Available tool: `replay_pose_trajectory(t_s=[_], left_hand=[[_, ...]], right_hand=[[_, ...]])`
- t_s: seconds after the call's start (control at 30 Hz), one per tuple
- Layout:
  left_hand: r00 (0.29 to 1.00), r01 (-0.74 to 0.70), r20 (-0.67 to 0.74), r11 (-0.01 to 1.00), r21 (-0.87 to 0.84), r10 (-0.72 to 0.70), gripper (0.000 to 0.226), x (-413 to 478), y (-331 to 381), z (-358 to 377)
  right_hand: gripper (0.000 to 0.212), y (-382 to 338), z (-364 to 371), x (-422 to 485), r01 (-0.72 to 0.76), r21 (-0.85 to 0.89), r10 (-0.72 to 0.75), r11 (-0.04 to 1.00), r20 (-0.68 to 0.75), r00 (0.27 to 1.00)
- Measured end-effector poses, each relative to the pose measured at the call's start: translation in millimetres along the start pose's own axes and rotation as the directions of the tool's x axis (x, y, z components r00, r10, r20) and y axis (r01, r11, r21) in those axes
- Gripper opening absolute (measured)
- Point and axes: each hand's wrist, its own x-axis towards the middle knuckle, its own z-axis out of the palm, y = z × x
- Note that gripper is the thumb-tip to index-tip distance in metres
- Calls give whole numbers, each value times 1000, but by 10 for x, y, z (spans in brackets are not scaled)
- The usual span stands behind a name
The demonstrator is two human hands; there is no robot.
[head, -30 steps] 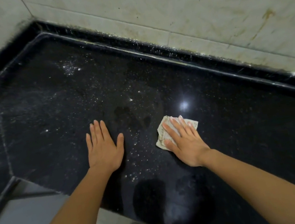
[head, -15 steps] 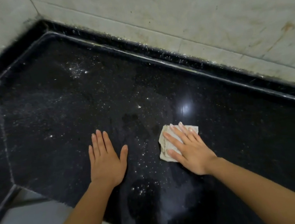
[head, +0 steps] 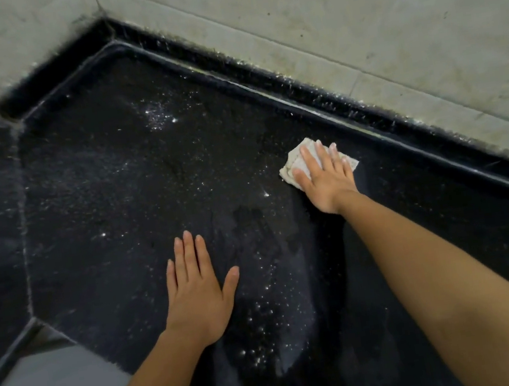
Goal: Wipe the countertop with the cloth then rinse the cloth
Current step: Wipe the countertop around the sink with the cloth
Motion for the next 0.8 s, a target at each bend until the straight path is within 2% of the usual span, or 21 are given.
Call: replay_pose_trajectory(t_s=[0.1,0.2,0.43,0.63,0.7,0.8], left_hand=[[1000,3,24,1000,10,-3,87,16,-7,-5],[999,5,40,1000,18,-5,86,24,4,-30],[996,2,90,1000,8,-3,78,16,27,-102],[994,-2,110,1000,-3,3,79,15,24,-113],[994,-2,109,1000,-4,3,79,18,22,-110],[994,-7,106,1000,-6,8,79,13,21,-108]], right_hand=[[62,-88,-24,133,-49,14,50,999,-16,999],[61,-147,40,18,-13,9,13,1000,-17,1000],[60,-259,331,-688,243,-61,-236,968,100,966],[59,-102,440,-1234,503,-151,-464,851,233,855],[58,-35,390,-1180,517,-180,-474,837,234,849],[59,-40,319,-919,418,-155,-393,895,167,904]])
